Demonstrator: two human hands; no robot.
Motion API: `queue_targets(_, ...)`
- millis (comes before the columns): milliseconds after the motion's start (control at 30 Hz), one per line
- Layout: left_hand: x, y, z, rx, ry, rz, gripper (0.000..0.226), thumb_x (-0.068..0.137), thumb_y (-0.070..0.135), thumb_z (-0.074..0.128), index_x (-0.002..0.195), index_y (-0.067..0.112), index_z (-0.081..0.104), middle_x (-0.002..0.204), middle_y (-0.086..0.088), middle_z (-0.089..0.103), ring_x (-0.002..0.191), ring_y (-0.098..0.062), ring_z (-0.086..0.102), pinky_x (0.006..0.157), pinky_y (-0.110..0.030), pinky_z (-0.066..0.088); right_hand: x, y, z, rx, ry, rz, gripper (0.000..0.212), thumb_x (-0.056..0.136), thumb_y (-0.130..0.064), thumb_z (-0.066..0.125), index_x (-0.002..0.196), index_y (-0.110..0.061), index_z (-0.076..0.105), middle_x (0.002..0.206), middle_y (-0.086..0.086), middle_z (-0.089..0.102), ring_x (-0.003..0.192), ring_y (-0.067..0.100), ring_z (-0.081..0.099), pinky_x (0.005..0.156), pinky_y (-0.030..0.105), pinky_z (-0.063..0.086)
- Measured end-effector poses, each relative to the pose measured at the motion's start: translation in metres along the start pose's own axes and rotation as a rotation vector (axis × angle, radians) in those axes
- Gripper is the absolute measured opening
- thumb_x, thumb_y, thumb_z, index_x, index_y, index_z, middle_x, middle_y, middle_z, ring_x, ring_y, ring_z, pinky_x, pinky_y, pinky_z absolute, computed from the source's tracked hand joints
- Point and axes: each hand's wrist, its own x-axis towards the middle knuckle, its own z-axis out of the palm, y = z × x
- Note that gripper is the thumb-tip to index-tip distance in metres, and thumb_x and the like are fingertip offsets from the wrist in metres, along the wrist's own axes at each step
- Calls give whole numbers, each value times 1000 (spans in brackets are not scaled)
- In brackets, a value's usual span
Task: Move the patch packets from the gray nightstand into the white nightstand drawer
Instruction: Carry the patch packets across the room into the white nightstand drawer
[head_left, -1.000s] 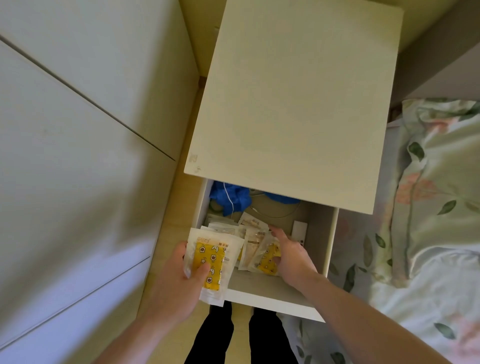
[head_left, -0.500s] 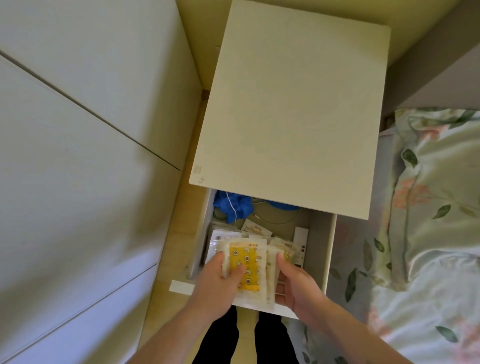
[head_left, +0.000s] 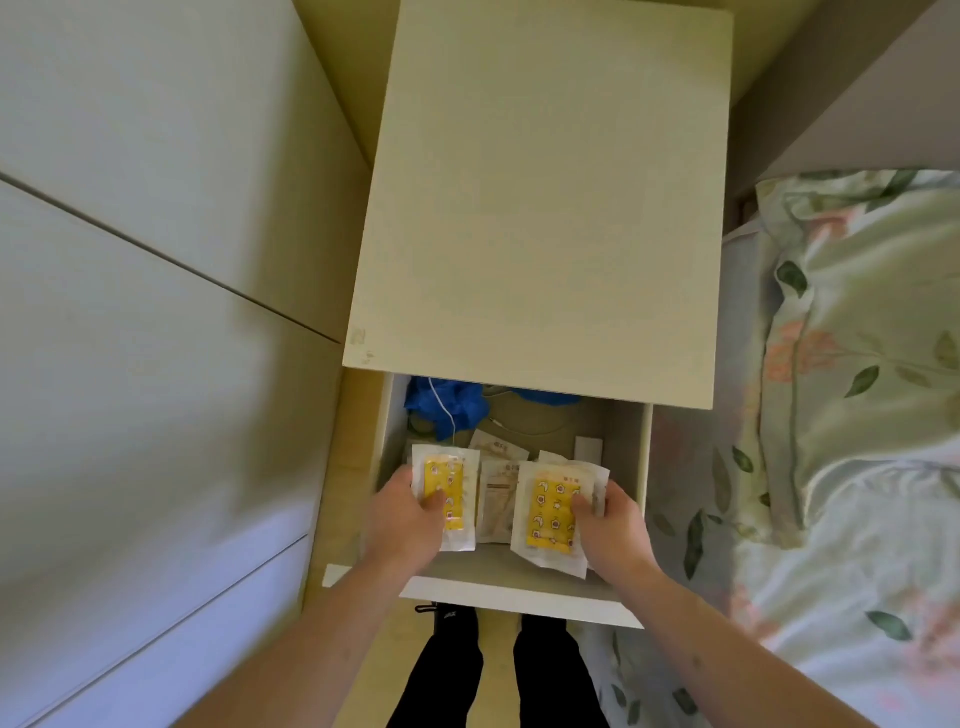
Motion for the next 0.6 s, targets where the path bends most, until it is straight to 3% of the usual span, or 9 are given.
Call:
queue_targets(133, 13, -9, 12, 330, 49, 47, 14, 100, 25, 59, 113, 23, 55, 103, 3, 69, 89, -19, 67, 72, -36, 59, 18, 3, 7, -260, 56, -42, 37, 104, -25, 54, 140, -19, 50, 126, 3, 67, 97, 17, 62, 81, 35, 59)
queue_targets(200, 17, -11, 17, 427, 53, 71, 18, 99, 22, 58, 117, 21, 54, 100, 1, 70, 86, -20, 68, 67, -35, 57, 24, 2, 9, -330, 57, -39, 40, 104, -22, 54, 143, -18, 47, 129, 4, 65, 94, 16, 56, 78, 31, 54)
queue_targets(300, 20, -12, 19, 617, 25, 156, 22, 96, 18, 61, 117, 18, 56, 97, 0, 70, 77, -18, 64, 60, -30, 51, 35, 3, 13, -332, 56, -18, 34, 98, -15, 60, 131, -21, 55, 119, 3, 68, 91, 17, 60, 69, 27, 53)
queue_targets(433, 26, -6, 14, 911, -41, 282, 16, 95, 14, 64, 110, 16, 67, 102, -1, 72, 89, -19, 71, 72, -29, 57, 45, 9, 18, -398, 79, -37, 30, 93, -11, 67, 120, -21, 57, 110, 2, 69, 89, 18, 64, 52, 20, 45)
queue_targets(600, 38, -3, 9, 1039, -38, 292, 19, 94, 18, 67, 113, 17, 69, 108, -2, 72, 97, -19, 70, 75, -27, 54, 44, 12, 20, -436, 137, -84, 35, 93, -9, 63, 125, -20, 57, 107, 2, 70, 90, 22, 67, 68, 31, 57)
